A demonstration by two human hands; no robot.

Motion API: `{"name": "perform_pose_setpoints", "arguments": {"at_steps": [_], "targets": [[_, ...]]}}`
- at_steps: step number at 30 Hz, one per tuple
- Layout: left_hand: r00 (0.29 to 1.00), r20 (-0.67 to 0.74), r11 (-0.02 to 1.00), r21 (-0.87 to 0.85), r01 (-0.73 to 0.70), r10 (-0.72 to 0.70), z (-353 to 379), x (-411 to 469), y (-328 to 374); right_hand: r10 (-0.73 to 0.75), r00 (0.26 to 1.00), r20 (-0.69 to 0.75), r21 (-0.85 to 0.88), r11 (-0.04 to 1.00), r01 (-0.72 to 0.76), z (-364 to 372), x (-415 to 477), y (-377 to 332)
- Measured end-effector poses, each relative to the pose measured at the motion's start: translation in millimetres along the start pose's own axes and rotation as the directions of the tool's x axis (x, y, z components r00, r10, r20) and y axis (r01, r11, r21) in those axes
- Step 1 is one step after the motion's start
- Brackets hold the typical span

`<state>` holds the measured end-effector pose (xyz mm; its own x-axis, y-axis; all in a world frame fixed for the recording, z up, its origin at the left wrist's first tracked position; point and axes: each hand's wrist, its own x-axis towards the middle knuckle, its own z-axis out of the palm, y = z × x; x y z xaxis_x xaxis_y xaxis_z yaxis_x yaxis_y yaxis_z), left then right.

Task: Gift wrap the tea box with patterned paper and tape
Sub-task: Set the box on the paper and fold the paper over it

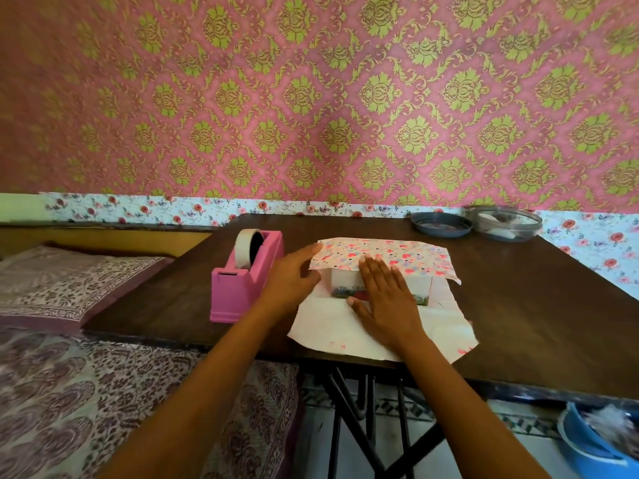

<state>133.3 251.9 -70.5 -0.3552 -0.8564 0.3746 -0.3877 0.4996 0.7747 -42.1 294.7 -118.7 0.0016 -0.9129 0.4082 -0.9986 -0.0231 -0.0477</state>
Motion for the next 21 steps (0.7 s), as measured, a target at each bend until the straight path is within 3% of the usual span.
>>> {"name": "perform_pose_setpoints", "arguments": {"at_steps": [5,8,10,15,19,21], "targets": [[0.932,-0.351,0.941,0.273,0.198,-0.094,-76,1,15,-0.004,1.000,-0.002,-0.042,0.999,0.003,3,0,3],[0.895,-0.374,0.836,0.387,0.390,-0.244,-105,-1,9,-0.003,1.000,0.003,-0.047,0.999,0.004,4,0,4],[0.891,-0.346,0.805,0.415,0.425,-0.292,-116,-6,3,-0.010,1.000,0.004,-0.045,0.999,0.010,4,1,3],[0.851,-0.268,0.816,0.263,0.516,-0.452,-118,-8,-15,-0.007,1.000,0.004,-0.053,0.999,0.008,3,1,0],[0.774,-0.161,0.789,-0.074,0.609,-0.612,-112,-7,-17,-0.005,1.000,0.014,-0.055,0.998,0.006,0,0,-1],[0.757,-0.128,0.767,-0.134,0.628,-0.641,-111,-9,-10,-0.008,1.000,0.010,-0.051,0.999,0.008,-1,-1,-1]]}}
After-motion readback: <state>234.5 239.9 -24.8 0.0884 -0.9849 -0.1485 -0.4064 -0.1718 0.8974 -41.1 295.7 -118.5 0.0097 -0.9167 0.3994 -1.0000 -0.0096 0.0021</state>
